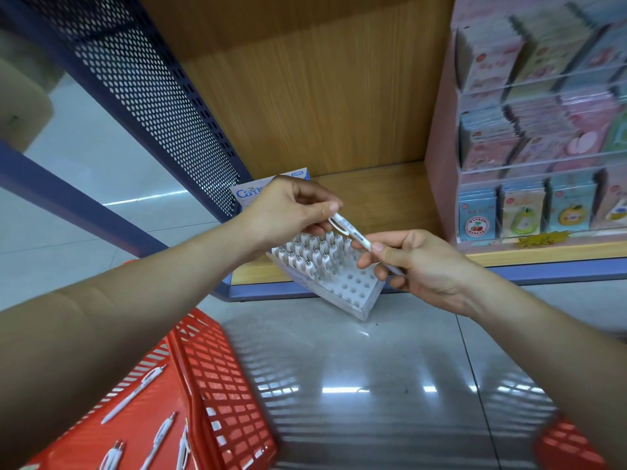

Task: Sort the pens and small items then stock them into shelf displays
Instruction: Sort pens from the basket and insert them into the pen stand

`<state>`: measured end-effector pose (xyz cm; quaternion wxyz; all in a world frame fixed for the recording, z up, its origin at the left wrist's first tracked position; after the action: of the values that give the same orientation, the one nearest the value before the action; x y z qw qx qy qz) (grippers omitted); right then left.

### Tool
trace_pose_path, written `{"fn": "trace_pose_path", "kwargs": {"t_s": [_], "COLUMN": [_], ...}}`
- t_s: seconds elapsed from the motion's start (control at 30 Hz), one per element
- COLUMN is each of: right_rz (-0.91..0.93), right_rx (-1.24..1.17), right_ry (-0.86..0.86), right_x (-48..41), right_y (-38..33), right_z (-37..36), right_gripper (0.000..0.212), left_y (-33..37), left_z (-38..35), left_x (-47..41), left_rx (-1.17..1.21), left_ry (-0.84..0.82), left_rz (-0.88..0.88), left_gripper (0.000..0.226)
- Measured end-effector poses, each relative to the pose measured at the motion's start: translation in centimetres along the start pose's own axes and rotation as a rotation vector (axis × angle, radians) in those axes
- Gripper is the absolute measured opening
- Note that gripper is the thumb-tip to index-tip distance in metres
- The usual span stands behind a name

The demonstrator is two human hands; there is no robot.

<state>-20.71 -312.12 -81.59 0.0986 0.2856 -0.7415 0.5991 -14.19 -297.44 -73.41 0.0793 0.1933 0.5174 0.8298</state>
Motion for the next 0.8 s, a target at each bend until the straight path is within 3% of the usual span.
{"fn": "trace_pose_path", "kwargs": {"t_s": [0.13,0.37,0.57,0.8], "right_rz": [-0.001,-0.011,-0.093,-0.202], "right_rx": [0.007,0.213,0.325,0.314], "right_ry": [0.031,0.411,0.365,0.294], "right_x": [0.0,0.1,-0.1,-0.4], "right_y": [0.1,-0.1,0.7,2.1], "right_z": [0.2,3.4,3.1,2.7], "right_gripper": [0.019,0.017,0.022,0.021], "left_y": [-0.1,0.6,0.7,0.6], "left_z": [0.8,3.0,1.5,-1.4], "left_x": [-0.2,-0.3,0.1,0.7], "left_rx": [-0.038,-0.291,-0.672,-0.912], "left_ry": [0.045,0.136,0.091,-0.004], "left_rz": [0.020,-0.056,-0.202,-0.392], "left_gripper": [0.008,0.009,0.011,0.020]}}
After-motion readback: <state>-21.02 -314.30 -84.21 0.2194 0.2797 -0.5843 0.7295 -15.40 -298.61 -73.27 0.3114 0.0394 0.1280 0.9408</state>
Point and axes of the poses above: each hand's wrist, its own x-axis away from the middle knuckle, its own z-axis out of the back of the hand, y = z × x, the point moved 7 cm from there along -x, towards the middle knuckle, and after that the axes turned 4 degrees about -z, right-handed, at the moved point
